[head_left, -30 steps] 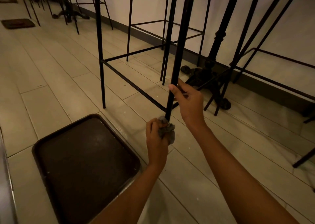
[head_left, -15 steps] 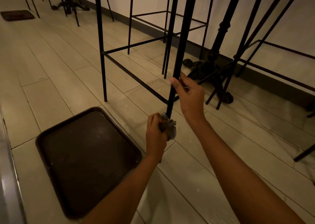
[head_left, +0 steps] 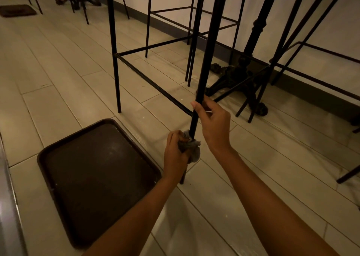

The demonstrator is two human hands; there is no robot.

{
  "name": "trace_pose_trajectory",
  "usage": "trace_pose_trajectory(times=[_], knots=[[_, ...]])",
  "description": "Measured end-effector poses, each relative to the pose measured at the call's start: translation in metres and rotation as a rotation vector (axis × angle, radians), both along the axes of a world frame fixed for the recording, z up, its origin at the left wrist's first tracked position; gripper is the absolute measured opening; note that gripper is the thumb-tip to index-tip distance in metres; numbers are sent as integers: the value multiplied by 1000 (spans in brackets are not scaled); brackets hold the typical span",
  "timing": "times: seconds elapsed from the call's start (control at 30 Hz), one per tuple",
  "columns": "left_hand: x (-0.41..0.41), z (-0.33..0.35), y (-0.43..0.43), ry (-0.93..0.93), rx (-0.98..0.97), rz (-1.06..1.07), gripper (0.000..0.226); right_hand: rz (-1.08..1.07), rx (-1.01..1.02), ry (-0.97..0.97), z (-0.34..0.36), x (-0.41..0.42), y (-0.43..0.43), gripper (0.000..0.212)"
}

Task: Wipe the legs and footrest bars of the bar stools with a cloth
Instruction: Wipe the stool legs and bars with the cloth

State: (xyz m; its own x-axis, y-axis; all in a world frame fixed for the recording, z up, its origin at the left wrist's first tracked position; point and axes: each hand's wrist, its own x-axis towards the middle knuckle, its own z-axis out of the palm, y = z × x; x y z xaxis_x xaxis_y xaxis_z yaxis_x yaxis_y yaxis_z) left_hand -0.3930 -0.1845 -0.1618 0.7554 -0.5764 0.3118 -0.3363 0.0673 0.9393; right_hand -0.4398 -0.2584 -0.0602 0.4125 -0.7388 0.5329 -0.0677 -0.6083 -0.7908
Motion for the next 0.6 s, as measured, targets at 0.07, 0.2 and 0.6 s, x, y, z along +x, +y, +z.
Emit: trace_pose_trajectory(times=[0.07, 0.2, 0.6], knots=[[-1, 2, -2, 16, 10, 22, 27, -13, -21, 13, 0, 0, 0, 25], [-8, 16, -6, 13, -70, 65, 26, -15, -21, 23, 1, -1, 0, 24], [-5, -19, 9, 1, 69, -24, 21, 4, 17, -6, -2, 2, 2, 27]])
